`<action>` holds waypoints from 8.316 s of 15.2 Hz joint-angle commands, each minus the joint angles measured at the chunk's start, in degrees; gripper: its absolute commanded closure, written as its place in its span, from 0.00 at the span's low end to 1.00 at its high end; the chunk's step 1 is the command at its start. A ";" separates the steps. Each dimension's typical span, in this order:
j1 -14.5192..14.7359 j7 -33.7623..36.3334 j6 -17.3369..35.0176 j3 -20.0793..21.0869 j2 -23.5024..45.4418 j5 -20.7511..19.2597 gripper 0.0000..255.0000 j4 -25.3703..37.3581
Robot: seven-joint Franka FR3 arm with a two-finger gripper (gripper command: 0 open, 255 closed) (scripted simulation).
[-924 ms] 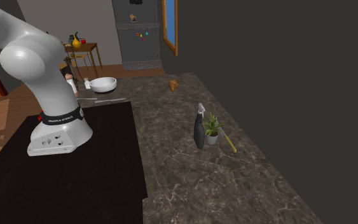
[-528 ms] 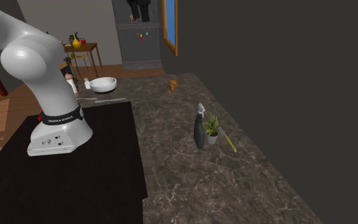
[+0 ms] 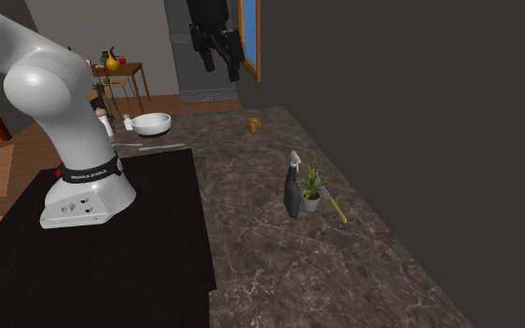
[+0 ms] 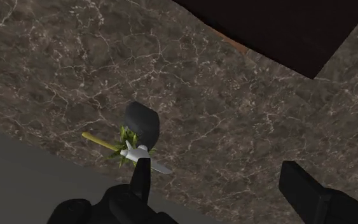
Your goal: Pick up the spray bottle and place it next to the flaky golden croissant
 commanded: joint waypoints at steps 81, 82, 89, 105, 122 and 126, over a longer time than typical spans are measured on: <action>19.18 -105.23 4.01 -23.69 76.87 60.49 1.00 34.05; 19.44 -104.75 3.81 -24.03 76.22 59.94 1.00 33.93; 21.23 -101.23 2.28 -26.35 71.75 55.98 1.00 33.45; 24.80 -92.54 -1.97 -30.73 62.17 46.83 1.00 34.53; 32.31 -79.59 0.23 -30.09 51.30 39.44 1.00 32.40; 36.05 -74.59 4.70 -27.42 48.87 39.16 1.00 29.78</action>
